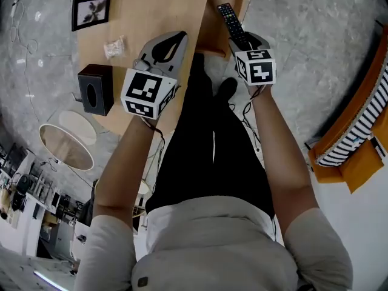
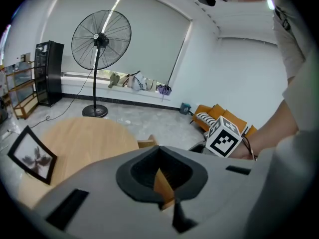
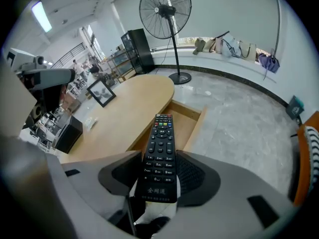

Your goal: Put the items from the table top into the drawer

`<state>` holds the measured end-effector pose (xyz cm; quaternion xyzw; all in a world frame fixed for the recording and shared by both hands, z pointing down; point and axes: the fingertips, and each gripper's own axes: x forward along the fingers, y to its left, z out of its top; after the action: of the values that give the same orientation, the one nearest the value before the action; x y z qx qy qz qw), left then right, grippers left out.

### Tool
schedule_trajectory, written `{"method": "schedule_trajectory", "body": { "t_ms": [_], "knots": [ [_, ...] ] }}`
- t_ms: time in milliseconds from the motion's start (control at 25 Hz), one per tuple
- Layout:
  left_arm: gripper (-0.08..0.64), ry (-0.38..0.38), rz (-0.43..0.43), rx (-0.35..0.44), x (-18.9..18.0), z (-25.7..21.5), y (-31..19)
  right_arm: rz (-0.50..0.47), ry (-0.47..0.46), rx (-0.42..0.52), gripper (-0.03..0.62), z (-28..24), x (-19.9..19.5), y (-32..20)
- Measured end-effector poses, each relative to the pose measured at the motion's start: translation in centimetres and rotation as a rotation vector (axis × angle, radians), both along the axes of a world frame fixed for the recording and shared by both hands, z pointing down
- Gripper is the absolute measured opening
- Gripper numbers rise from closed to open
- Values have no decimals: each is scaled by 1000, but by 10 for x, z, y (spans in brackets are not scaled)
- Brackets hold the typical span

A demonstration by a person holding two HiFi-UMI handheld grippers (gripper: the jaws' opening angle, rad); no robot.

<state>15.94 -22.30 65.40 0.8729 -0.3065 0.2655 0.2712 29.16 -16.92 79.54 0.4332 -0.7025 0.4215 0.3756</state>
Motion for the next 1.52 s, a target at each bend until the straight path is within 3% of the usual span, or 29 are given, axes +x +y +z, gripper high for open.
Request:
{"method": "schedule_trajectory", "body": {
  "t_ms": [360, 680, 1280, 1520],
  "knots": [
    [9, -9, -36, -41, -11, 66, -3, 39, -35, -86, 230, 78, -24, -15],
    [9, -6, -65, -61, -25, 95, -5, 79, -26, -127, 232, 117, -41, -33],
    [9, 4, -92, -79, -42, 104, 13, 125, -9, -108, 247, 129, -44, -31],
    [9, 5, -90, -68, -41, 92, 17, 120, 1, -91, 247, 111, -43, -29]
  ]
}}
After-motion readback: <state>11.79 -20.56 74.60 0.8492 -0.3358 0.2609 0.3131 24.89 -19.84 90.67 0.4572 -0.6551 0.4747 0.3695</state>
